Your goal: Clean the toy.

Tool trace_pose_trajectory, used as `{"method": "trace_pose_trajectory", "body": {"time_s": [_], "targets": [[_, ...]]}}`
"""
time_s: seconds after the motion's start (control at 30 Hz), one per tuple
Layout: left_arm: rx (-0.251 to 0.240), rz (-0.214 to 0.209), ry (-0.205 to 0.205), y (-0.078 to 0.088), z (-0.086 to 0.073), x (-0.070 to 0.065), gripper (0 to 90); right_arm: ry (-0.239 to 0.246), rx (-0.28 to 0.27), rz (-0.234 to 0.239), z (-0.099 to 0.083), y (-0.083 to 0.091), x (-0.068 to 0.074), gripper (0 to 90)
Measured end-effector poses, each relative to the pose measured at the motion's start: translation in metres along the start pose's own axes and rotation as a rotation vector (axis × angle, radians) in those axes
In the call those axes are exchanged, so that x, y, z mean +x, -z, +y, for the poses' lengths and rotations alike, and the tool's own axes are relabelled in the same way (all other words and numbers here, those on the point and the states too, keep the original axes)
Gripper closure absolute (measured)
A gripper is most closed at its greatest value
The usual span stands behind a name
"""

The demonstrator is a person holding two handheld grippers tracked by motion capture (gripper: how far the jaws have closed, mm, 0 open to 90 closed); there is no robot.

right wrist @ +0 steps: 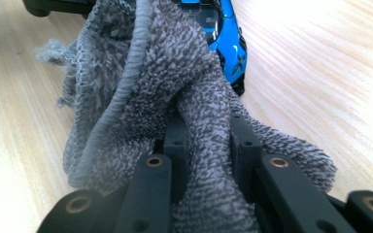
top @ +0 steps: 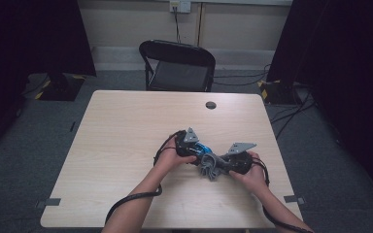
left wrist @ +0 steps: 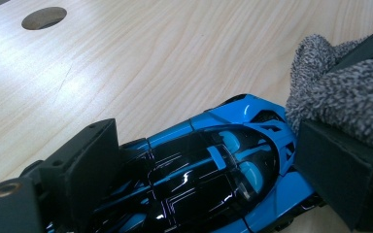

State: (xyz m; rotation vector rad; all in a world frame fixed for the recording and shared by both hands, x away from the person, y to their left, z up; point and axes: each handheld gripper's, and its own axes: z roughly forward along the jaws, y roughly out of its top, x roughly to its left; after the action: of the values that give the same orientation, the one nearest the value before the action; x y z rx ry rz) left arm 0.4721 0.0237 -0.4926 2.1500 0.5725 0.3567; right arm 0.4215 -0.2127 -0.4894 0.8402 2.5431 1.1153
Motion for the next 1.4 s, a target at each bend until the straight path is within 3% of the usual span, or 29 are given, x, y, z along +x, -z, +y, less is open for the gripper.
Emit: {"method": "trace_pose_trajectory", "body": {"time_s": [0.7,1.4], "targets": [[0.0,-0.001,0.003,0.0,0.0,-0.001,9.0,-0.073,-0.005,-0.106,0.001,-0.002,-0.025,74.9],[-0.008,-0.002,0.001,0.0,-0.001,0.0,9.0,-0.124,-0.006,-0.182,0.014,-0.018,-0.045,74.7]]}}
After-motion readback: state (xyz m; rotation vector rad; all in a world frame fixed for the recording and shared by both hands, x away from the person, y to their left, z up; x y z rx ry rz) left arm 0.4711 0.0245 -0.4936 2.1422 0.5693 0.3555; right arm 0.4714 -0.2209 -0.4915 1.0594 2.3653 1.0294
